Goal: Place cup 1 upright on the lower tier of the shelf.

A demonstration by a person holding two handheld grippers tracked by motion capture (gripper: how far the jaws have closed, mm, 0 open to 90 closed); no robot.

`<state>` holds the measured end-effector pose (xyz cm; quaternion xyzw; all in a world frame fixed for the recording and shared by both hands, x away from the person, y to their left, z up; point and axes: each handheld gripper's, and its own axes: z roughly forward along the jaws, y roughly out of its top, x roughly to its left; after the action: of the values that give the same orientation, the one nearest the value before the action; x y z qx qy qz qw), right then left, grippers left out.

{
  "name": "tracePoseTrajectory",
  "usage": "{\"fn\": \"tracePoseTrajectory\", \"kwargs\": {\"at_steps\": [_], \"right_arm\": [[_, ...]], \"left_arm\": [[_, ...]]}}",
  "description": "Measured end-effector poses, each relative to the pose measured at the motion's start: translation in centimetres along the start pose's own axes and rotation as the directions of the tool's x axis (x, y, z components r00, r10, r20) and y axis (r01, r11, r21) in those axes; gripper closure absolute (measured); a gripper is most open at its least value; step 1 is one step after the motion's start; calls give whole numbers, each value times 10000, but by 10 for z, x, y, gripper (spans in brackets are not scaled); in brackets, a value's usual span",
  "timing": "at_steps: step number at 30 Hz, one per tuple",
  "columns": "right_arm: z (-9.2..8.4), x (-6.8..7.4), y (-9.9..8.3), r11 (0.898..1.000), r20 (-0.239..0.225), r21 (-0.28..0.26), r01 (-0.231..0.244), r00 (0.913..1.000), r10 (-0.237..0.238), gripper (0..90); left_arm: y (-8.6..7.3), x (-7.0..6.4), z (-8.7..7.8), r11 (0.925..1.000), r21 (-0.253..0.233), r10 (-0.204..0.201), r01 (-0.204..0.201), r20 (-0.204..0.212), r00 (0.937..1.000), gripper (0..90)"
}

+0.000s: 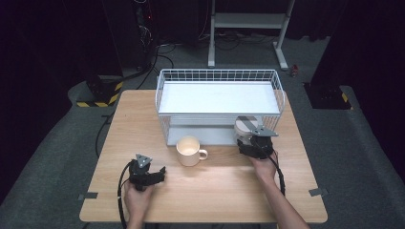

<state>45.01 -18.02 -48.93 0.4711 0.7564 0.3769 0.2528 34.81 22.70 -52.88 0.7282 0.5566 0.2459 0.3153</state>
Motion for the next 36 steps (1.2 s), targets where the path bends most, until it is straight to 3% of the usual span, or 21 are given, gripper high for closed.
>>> {"fn": "tracePoseTrajectory", "kwargs": {"at_steps": [5, 10, 32, 36], "right_arm": [[2, 2, -1, 9999, 119, 40, -155, 9998, 155, 266], [6, 2, -1, 10000, 184, 92, 11, 9998, -12, 283], [21, 0, 9, 9949, 621, 367, -945, 9938, 921, 453], [25, -3, 8, 9962, 706, 350, -794, 9945, 768, 484]], "left_arm": [[0, 0, 0, 10000, 0, -4, 4, -2, 10000, 159], [0, 0, 0, 10000, 4, 5, -5, 11, 10000, 159], [0, 0, 0, 10000, 0, -4, 4, 7, 10000, 159], [0, 0, 0, 10000, 0, -6, 6, 7, 10000, 159]]}}
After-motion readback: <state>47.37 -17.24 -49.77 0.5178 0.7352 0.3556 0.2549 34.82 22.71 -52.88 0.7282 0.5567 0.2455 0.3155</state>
